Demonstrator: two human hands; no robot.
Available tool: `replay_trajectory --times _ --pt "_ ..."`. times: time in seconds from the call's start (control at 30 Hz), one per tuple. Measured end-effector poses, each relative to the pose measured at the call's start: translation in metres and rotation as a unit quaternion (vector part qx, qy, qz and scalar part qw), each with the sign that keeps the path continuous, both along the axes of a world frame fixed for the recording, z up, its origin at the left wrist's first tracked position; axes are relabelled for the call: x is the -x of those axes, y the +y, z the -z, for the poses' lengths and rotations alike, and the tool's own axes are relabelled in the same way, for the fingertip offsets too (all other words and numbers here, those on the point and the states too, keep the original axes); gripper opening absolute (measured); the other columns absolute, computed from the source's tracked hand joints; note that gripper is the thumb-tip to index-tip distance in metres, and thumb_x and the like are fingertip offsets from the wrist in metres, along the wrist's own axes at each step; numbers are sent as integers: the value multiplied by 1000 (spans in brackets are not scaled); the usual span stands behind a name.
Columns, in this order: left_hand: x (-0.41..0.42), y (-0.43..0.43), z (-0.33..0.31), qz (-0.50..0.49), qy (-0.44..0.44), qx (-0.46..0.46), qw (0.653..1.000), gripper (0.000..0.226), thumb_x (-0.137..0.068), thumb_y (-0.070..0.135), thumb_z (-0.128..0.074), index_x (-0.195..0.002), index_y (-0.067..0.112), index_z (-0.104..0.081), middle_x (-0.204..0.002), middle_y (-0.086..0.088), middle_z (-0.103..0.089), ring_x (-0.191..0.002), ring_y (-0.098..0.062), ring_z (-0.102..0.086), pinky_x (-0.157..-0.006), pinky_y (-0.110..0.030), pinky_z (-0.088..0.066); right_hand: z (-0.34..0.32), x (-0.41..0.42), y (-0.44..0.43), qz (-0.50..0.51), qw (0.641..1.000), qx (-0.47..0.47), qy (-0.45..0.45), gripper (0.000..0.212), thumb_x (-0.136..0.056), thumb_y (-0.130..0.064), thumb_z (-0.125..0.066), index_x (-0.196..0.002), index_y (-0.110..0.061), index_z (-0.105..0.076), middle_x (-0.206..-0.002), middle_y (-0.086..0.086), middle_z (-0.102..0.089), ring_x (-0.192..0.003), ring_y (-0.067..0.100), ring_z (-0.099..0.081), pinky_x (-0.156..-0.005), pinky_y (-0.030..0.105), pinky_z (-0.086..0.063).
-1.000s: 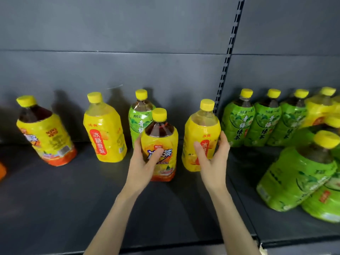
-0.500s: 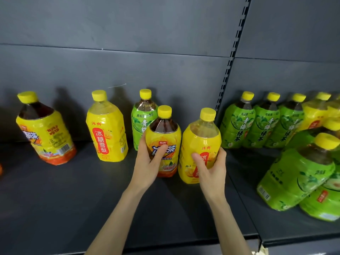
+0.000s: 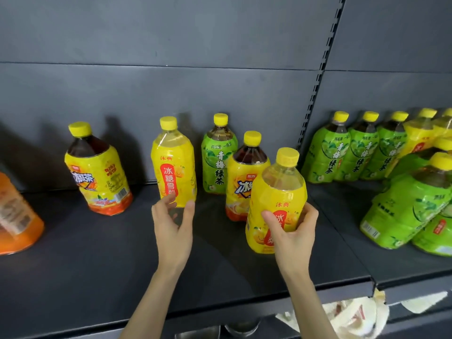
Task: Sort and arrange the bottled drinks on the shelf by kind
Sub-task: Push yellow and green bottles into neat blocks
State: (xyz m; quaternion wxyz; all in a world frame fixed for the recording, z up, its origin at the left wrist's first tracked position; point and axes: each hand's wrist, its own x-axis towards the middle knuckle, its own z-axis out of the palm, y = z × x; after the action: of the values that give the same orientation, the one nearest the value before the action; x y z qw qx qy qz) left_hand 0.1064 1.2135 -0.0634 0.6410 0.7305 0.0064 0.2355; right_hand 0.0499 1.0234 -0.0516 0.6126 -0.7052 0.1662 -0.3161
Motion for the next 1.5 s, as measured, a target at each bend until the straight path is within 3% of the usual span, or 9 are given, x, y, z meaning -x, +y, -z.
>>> replay_trajectory --times 0.13,0.27,0.4,0.5,0.6,0.87,1.03,1.27,1.5 --pt "-12 36 5 -3 1 -6 1000 60 -79 49 -59 -129 20 -41 -125 7 -38 -114 -3 -43 -93 -18 -37 0 -3 42 23 999 44 10 90 -44 -74 -70 -119 -33 -42 -113 -7 -45 -111 18 -52 -90 42 -50" --pt "-40 46 -2 44 44 -8 998 79 -84 42 -64 -146 13 -23 -147 -2 -26 -132 -9 -30 -102 -25 -30 0 -12 75 7 999 40 16 86 -41 -73 -70 -113 -33 -44 -108 -14 -41 -113 17 -47 -89 35 -46" --pt "-77 54 -15 124 70 4 990 95 -77 53 -60 -150 11 -17 -153 -7 -27 -140 -20 -30 -114 -35 -27 -3 -21 90 -18 999 -41 -2 91 -41 -58 -80 -117 -32 -38 -114 -2 -55 -99 8 -61 -71 19 -53" --pt "-93 56 -20 192 90 29 977 88 -77 52 -60 -148 15 -23 -139 -4 -47 -128 -21 -48 -106 -44 -41 -3 -26 93 -18 998 -51 -11 87 -49 -45 -81 -122 -28 -38 -107 -11 -58 -88 1 -63 -59 9 -50" --pt "-100 59 -21 200 76 9 977 74 -75 52 -61 -135 17 -38 -129 -3 -54 -118 -21 -56 -99 -43 -47 -1 -28 93 -14 998 -53 -14 90 -52 -42 -80 -129 -23 -38 -107 -11 -58 -90 2 -63 -60 13 -52" --pt "-56 77 -5 199 48 -63 977 83 -62 72 -61 -131 28 -46 -123 3 -50 -114 -16 -54 -97 -44 -48 1 -26 89 -63 995 -68 -31 73 -58 -33 -81 -124 -22 -50 -104 -6 -67 -87 2 -68 -63 13 -53" --pt "-15 82 -1 239 18 -23 971 55 -59 70 -65 -107 52 -45 -117 3 -54 -107 -14 -59 -86 -35 -52 -4 -19 87 -85 993 -75 -23 83 -48 -42 -86 -122 -19 -53 -101 -3 -70 -87 8 -70 -64 19 -55" --pt "25 67 -14 241 34 71 967 77 -47 83 -68 -105 34 -54 -95 18 -70 -86 -5 -69 -61 -17 -54 -7 21 94 -64 994 -85 -37 80 -51 -52 -82 -118 -17 -55 -99 -1 -73 -89 15 -71 -68 24 -57" --pt "58 18 -36 308 34 46 950 76 -46 85 -65 -101 33 -57 -91 15 -71 -80 -6 -70 -60 -17 -54 -26 72 47 7 994 -102 -49 63 -53 -56 -74 -104 -21 -62 -89 -8 -75 -80 13 -72 -60 20 -55"
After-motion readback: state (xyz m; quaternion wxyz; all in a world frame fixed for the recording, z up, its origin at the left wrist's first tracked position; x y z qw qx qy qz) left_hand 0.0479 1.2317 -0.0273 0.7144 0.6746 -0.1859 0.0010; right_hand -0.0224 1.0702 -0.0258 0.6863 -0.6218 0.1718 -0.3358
